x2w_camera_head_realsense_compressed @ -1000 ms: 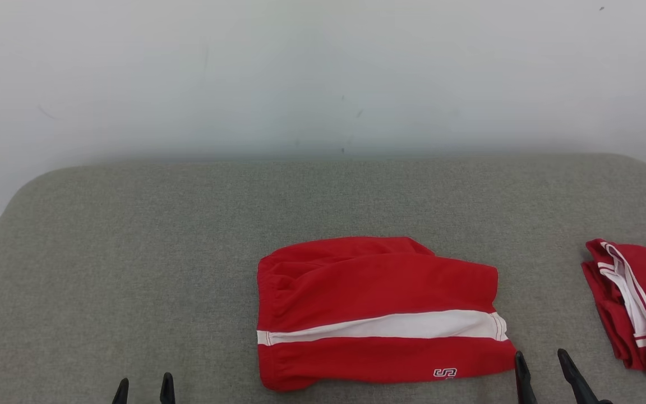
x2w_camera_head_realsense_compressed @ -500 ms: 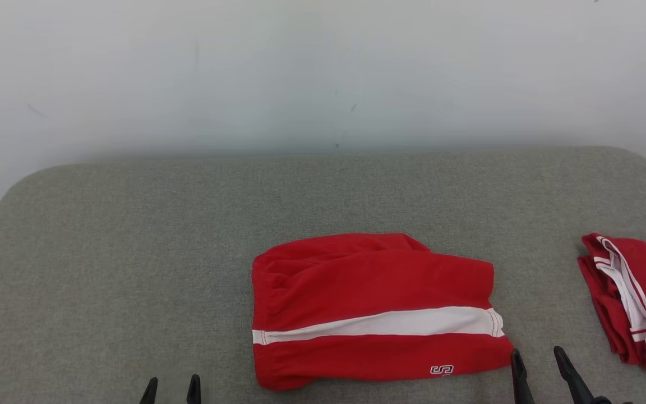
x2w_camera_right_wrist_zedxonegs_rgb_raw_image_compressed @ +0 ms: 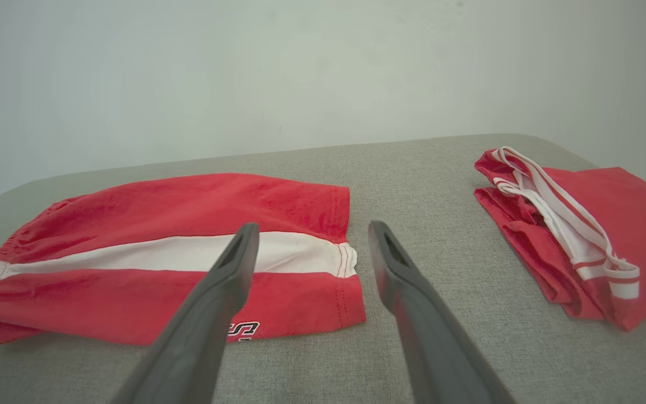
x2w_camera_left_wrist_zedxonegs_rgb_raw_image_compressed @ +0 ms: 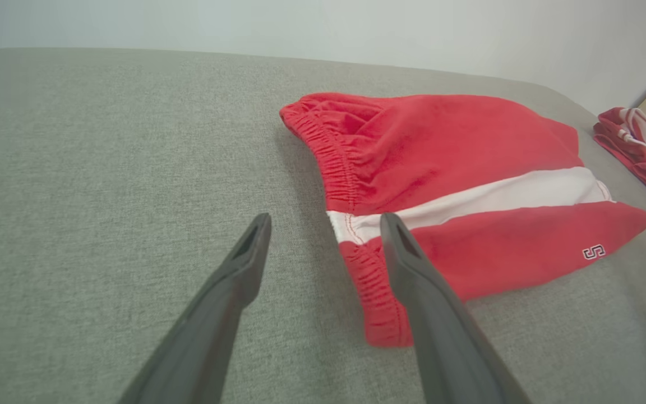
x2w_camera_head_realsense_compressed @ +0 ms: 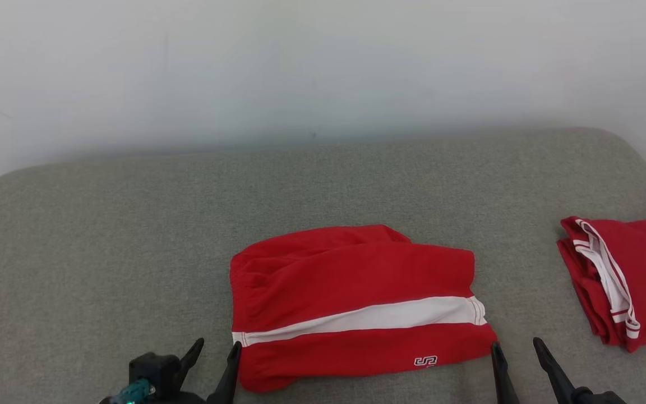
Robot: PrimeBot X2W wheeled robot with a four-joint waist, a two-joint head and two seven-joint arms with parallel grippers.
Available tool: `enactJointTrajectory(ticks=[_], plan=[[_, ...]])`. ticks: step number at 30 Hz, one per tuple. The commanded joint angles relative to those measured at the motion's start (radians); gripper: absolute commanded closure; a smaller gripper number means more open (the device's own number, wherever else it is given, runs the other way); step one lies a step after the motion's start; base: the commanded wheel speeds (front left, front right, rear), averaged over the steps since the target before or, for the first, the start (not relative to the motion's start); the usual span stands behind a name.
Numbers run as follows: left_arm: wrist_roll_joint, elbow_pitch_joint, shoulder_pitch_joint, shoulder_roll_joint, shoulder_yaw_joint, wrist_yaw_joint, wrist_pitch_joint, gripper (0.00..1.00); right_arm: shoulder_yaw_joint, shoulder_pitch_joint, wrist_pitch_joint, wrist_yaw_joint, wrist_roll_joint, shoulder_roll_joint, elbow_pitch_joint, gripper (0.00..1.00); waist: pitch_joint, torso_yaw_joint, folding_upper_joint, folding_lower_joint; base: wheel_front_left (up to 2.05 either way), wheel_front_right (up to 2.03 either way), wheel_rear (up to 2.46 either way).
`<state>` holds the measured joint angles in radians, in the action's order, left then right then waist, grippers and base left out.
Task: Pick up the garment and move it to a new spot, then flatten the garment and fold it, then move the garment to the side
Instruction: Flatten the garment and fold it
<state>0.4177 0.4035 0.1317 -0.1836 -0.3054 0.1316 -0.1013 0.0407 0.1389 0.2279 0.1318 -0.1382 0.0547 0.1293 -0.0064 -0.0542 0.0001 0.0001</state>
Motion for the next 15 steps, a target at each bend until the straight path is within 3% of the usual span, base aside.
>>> enactJointTrajectory(ticks=[1, 5, 15], plan=[[0.017, 0.018, 0.022, -0.005, -0.007, -0.002, 0.019, 0.00, -0.001, -0.009, -0.003, -0.003, -0.003, 0.001, 0.001, 0.00, 0.012, -0.023, -0.0001, -0.0001, 0.00, 0.00, 0.00], [0.073, 0.072, 0.081, -0.009, -0.028, -0.002, 0.098, 0.00, -0.003, -0.013, -0.003, -0.003, -0.003, 0.005, -0.002, 0.00, 0.026, -0.063, -0.0001, -0.0001, 0.00, 0.00, 0.00], [0.122, 0.104, 0.099, -0.022, -0.017, -0.004, 0.151, 0.00, 0.006, -0.020, 0.003, -0.003, -0.015, 0.002, 0.002, 0.00, 0.041, -0.100, -0.0001, -0.0001, 0.00, 0.00, 0.00]])
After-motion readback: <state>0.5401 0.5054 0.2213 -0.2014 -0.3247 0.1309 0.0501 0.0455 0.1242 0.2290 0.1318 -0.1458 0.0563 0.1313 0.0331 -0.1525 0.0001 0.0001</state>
